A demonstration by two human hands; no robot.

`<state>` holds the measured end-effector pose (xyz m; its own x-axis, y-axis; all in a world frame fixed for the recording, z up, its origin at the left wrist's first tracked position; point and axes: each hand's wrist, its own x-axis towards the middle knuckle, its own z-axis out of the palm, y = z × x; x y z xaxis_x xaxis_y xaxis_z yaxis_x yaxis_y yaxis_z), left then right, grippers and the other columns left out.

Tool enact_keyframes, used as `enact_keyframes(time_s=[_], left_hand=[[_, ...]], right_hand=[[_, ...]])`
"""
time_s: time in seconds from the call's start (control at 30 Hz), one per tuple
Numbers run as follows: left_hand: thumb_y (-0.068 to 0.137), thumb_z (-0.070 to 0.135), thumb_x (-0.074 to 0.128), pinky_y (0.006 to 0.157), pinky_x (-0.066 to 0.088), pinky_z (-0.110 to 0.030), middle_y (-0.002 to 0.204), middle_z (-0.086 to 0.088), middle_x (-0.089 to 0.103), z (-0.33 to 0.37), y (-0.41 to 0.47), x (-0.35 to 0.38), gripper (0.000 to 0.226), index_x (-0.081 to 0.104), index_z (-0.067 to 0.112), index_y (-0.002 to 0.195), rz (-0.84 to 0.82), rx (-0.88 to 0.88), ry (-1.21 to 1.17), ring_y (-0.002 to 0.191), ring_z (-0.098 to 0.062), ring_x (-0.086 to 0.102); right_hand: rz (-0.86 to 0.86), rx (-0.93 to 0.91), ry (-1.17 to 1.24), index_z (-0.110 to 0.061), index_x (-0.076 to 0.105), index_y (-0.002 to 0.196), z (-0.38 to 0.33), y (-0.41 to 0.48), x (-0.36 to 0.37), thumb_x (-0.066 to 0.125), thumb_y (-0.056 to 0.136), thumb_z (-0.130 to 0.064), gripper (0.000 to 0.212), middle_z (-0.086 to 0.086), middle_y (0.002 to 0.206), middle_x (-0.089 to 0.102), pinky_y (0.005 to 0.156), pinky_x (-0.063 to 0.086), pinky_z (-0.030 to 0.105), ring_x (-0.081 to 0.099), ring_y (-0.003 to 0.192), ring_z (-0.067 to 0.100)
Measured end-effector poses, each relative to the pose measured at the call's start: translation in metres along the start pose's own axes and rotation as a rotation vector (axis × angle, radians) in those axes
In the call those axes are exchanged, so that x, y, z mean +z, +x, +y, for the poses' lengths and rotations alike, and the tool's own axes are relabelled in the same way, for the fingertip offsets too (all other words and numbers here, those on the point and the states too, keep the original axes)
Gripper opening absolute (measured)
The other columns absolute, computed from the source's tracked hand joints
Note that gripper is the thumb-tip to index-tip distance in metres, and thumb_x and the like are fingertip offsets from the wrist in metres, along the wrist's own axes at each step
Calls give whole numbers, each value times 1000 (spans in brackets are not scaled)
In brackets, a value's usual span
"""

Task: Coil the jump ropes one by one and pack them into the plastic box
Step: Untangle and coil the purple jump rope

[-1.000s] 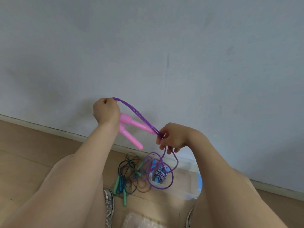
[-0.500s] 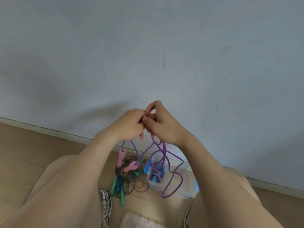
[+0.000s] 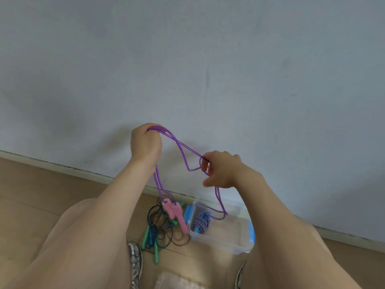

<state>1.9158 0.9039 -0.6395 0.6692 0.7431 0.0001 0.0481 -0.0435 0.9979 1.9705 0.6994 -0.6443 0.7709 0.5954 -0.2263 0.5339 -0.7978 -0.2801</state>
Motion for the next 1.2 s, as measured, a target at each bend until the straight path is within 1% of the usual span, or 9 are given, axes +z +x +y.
enact_keyframes(time_s=[0.2, 0.37, 0.47, 0.6, 0.7, 0.77, 0.9, 1.1, 1.2], left_hand=[[83, -1, 35, 46, 26, -21, 62, -2, 48, 4, 7, -9, 42, 72, 18, 75, 94, -186, -120, 47, -18, 34], [89, -5, 40, 52, 46, -26, 60, -3, 67, 14, -2, -8, 33, 71, 7, 85, -165, -325, -7, 42, -12, 45], [81, -9, 43, 57, 52, -28, 68, -8, 72, 19, -5, -14, 31, 71, 4, 81, -185, -280, 62, 42, -14, 46], [73, -6, 40, 62, 49, -33, 64, -9, 54, 25, -9, -22, 26, 60, 9, 65, -389, -118, 139, 44, -19, 29], [75, -8, 35, 61, 46, -32, 61, -4, 48, 29, -16, -19, 30, 55, 14, 67, -600, -100, -25, 47, -18, 28], [77, -9, 35, 59, 47, -31, 61, -4, 49, 28, -16, -15, 31, 55, 14, 68, -594, -104, -118, 49, -18, 31], [68, 1, 44, 62, 48, -33, 68, -7, 54, 23, -12, -13, 19, 59, 12, 66, -434, -96, -81, 51, -17, 37], [72, 21, 54, 61, 43, -35, 59, -2, 22, 30, -24, -17, 7, 53, 15, 70, -784, -151, -46, 53, -19, 21], [77, 21, 54, 59, 37, -33, 61, -2, 17, 32, -24, -15, 21, 40, 21, 61, -731, -72, -121, 57, -21, 16]], right_hand=[[80, 118, 55, -21, 67, 124, 23, 12, 1, 55, 93, -4, 38, 8, 126, 65, 89, 58, 40, 64, 107, 27], [212, -1, 423, -17, 76, 111, 16, 3, -15, 58, 89, 1, 34, 6, 92, 75, 54, 54, 18, 73, 77, 24], [195, -31, 410, -22, 74, 114, 11, -6, -17, 63, 94, -14, 25, 0, 81, 74, 62, 50, 18, 70, 77, 18], [30, 68, -82, -44, 46, 147, 5, -19, -13, 77, 78, -63, 78, 1, 125, 60, 103, 34, 43, 50, 123, 30], [-45, 65, -189, -56, 46, 146, -7, -21, -8, 63, 83, -80, 70, 8, 135, 53, 111, 26, 53, 39, 132, 41], [-72, 26, -61, -51, 68, 118, -14, -18, -5, 50, 97, -70, 34, 2, 116, 61, 106, 31, 50, 45, 122, 38], [27, -27, 238, -25, 52, 68, -16, -10, -1, 38, 106, -50, 48, 6, 81, 50, 91, 48, 49, 51, 81, 31], [77, -153, 371, -29, 56, 138, -20, -13, -3, 38, 103, -11, 44, 3, 99, 71, 84, 51, 36, 63, 81, 18], [-49, -242, 547, -30, 77, 117, -28, -16, -8, 37, 82, 7, 65, 6, 76, 70, 67, 57, 35, 65, 64, 24]])
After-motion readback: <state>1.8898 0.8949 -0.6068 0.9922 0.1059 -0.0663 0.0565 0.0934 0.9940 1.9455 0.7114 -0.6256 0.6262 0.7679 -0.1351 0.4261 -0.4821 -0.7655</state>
